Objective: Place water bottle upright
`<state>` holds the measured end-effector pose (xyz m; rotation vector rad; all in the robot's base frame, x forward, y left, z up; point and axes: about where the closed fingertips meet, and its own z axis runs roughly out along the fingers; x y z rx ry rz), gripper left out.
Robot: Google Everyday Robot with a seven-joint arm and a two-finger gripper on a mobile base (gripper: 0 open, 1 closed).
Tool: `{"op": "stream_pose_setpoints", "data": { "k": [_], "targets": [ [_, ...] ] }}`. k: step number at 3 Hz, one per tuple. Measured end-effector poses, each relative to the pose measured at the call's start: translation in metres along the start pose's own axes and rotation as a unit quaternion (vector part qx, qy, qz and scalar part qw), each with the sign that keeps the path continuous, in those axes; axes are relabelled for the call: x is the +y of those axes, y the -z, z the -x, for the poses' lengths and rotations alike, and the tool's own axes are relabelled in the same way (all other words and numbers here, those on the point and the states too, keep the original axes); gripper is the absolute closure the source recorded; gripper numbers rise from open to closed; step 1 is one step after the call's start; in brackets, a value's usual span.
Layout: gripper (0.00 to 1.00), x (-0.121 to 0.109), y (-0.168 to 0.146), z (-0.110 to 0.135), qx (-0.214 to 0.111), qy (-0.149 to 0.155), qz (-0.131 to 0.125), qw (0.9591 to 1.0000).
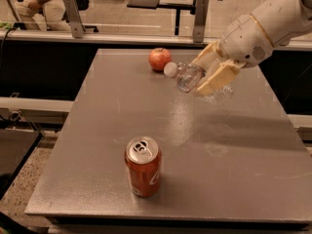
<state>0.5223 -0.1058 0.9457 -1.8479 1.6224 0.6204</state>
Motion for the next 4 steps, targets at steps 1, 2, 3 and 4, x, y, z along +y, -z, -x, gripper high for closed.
{"op": "stream_pose_setpoints", "data": {
  "k": [1,2,3,4],
  "targets": [
    [1.00,-0.011,0.001,0.009,-0.062,-0.071,-0.039,0.9948],
    [1.00,-0.019,0.004,0.012,-0.124,-0.118,-0.080,0.9820],
    [1.00,-0.025,0.007,0.011,-0.208,-0.150,-0.122,0.9588],
    [1.00,-0.025,0.006,0.009,-0.259,-0.164,-0.139,0.9416]
  ]
}}
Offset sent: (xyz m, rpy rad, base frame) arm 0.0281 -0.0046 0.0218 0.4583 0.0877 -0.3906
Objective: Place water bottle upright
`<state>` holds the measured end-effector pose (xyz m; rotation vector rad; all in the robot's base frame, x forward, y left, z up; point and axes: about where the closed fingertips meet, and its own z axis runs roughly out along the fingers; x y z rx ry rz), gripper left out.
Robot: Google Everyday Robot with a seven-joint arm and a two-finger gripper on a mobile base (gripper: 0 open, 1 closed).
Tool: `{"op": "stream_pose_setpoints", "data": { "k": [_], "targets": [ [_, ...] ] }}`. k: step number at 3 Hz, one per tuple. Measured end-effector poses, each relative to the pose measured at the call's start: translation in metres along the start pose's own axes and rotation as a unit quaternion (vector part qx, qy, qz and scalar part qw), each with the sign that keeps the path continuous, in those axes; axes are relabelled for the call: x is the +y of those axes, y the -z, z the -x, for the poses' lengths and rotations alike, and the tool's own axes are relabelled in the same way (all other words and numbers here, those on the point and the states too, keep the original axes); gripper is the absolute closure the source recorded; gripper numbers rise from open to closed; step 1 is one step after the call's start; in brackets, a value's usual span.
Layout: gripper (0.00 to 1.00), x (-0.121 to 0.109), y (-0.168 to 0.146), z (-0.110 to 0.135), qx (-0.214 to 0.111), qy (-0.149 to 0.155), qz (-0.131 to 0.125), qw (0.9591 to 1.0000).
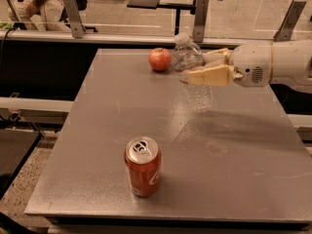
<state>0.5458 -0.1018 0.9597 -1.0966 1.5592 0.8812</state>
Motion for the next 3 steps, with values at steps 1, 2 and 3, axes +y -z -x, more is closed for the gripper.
{"op": "stream_pose_setpoints", "data": {
  "k": [1,2,3],
  "targets": [
    [1.00,0.000,-0.002,-0.006,-0.051,-0.017,-0.003,0.9986],
    [1.00,0.003,-0.006,-0.014,-0.098,-0.035,0.000,0.9946],
    [1.00,0.006,-0.008,-0.022,-0.139,-0.043,0.005,0.9893]
  ]
}}
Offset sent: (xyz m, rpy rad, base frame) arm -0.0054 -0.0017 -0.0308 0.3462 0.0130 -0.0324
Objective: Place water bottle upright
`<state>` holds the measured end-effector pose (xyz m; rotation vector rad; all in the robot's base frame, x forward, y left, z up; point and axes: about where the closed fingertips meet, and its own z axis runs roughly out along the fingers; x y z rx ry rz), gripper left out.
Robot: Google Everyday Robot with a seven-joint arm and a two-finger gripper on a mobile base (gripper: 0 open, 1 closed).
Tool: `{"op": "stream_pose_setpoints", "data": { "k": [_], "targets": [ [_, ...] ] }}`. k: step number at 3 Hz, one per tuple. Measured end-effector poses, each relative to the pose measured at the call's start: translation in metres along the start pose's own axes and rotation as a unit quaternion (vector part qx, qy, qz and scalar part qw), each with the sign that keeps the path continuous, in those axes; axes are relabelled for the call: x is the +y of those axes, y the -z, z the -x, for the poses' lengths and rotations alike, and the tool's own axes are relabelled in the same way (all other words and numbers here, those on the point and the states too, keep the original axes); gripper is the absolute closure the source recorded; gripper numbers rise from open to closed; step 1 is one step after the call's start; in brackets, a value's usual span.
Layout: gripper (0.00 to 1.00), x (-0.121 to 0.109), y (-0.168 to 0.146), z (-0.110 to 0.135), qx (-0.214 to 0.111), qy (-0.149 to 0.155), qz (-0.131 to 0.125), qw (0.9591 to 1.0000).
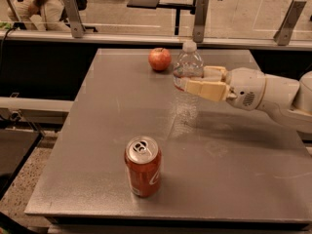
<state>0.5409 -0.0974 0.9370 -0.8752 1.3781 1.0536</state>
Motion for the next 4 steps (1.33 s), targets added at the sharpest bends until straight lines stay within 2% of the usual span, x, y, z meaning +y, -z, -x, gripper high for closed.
{"op": "stream_pose_setpoints", "data": {
  "k": [1,2,4],
  "targets": [
    [0.83,0.003,0.001,-0.004,-0.037,0.005,0.016,0.9992],
    [0.61,0.005,0.002,-0.007,-0.055,0.006,0.026,0.9981],
    [0.14,0.007,0.001,-0.017,-0.042,0.001,0.039,0.9984]
  ]
}}
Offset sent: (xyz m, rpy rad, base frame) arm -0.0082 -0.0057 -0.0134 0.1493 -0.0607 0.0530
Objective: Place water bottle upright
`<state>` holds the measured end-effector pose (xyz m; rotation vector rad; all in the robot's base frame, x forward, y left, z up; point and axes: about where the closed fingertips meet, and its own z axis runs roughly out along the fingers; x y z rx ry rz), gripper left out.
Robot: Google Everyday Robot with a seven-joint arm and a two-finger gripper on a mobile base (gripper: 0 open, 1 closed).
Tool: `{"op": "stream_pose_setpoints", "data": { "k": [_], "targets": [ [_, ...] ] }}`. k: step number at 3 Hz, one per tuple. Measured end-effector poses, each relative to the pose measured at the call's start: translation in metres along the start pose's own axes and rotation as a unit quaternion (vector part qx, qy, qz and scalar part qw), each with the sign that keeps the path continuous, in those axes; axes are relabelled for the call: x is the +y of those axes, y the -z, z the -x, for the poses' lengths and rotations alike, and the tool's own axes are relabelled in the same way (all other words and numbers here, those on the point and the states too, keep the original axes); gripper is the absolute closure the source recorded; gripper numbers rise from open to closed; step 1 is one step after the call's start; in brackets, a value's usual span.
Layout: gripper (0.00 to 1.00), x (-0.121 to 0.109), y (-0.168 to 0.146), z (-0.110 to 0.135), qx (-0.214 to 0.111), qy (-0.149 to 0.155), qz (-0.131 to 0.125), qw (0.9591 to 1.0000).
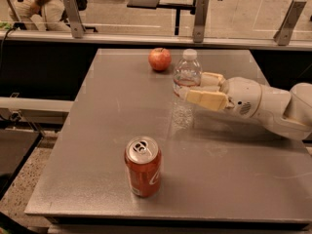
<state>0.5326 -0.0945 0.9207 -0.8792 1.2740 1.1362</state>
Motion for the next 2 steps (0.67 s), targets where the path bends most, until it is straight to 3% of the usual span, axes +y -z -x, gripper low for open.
{"op": "stream_pose_setpoints", "data": {
  "k": [1,2],
  "targets": [
    [0.00,0.0010,-0.0023,0.0006,0.000,0.000,0.002,1.0000],
    [0.00,0.0010,-0.0024,0.0006,0.000,0.000,0.002,1.0000]
  ]
}}
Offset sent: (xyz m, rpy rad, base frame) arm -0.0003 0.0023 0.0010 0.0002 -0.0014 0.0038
